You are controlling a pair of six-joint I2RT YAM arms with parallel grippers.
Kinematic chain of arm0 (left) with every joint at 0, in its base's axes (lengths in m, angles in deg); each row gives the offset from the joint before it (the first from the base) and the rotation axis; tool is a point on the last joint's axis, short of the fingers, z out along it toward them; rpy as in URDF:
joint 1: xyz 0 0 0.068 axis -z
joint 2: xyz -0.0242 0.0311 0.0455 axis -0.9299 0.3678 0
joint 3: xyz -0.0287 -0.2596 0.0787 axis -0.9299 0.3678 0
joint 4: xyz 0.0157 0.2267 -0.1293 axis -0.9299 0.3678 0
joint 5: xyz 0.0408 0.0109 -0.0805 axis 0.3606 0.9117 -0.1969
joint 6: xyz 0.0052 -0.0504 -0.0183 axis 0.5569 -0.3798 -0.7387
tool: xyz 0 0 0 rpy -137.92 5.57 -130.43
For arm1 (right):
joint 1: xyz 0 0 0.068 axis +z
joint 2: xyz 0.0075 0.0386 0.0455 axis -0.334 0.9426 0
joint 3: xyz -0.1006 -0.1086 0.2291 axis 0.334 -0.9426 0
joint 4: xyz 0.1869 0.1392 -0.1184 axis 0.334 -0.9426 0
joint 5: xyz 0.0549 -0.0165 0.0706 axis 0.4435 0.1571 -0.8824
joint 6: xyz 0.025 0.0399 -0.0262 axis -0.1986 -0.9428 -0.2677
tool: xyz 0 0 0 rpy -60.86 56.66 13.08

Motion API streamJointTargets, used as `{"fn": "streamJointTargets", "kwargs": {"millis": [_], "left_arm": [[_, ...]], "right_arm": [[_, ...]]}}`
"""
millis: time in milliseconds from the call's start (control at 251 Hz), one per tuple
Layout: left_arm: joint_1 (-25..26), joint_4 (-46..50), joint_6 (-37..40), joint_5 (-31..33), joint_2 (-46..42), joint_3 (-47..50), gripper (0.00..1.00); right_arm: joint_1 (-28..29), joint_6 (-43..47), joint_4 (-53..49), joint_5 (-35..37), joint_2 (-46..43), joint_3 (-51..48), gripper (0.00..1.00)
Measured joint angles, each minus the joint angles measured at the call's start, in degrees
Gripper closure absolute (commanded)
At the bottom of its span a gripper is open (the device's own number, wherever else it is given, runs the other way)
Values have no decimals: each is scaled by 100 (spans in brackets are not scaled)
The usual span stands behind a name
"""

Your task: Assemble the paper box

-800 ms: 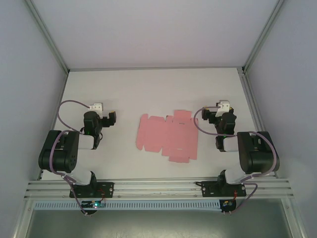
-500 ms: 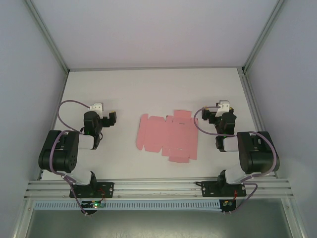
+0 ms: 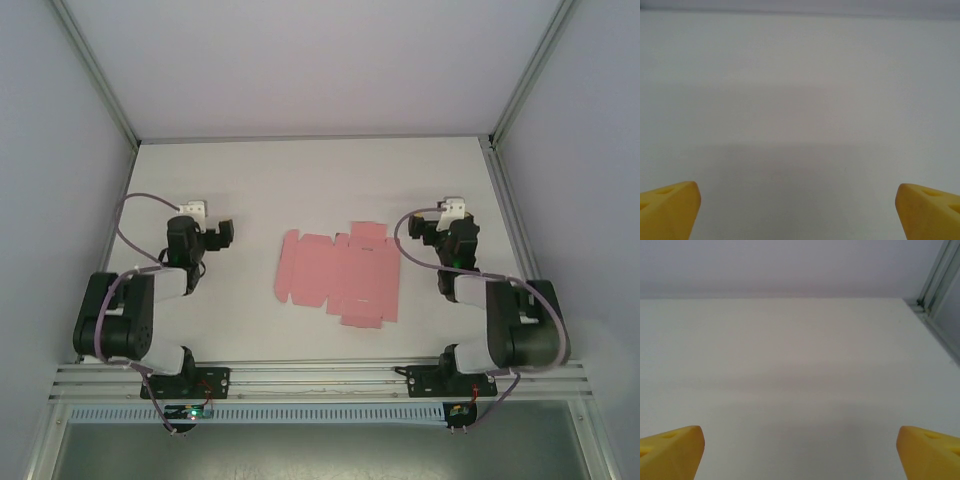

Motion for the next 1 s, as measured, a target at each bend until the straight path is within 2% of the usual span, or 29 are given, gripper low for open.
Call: {"fn": "streamJointTargets", "kwargs": {"millis": [120,247,351,483,619,722,1002], "left_arm": [[7,966,-520,-374,-675,-688,0],[107,1725,-1178,-1043,-780,-1174,0],[332,2308,-1624,-1587,-496,-1381,0],[629,3042,-1821,-2251,142,-1622,0],[942,3832,-1762,-2964,885,-2118,0],[1126,4135,-1707,-3394,1351,-2426,0],[1438,4358,-1644,-4122,2177,-2667,17]], "right_arm": [[295,-343,-1674,-103,-546,1067,8],[857,-1023,-3139,-485,-568,1989,16],[1274,-1464,-3936,-984,-116,2275,22],[1670,-1718,-4715,-1381,927,2315,28],[1720,-1784,-5147,-1606,1777,2321,30],[1716,-1784,-5112,-1757,1895,2509,30],[1716,-1799,-4699,-1961,2122,2524,33]]}}
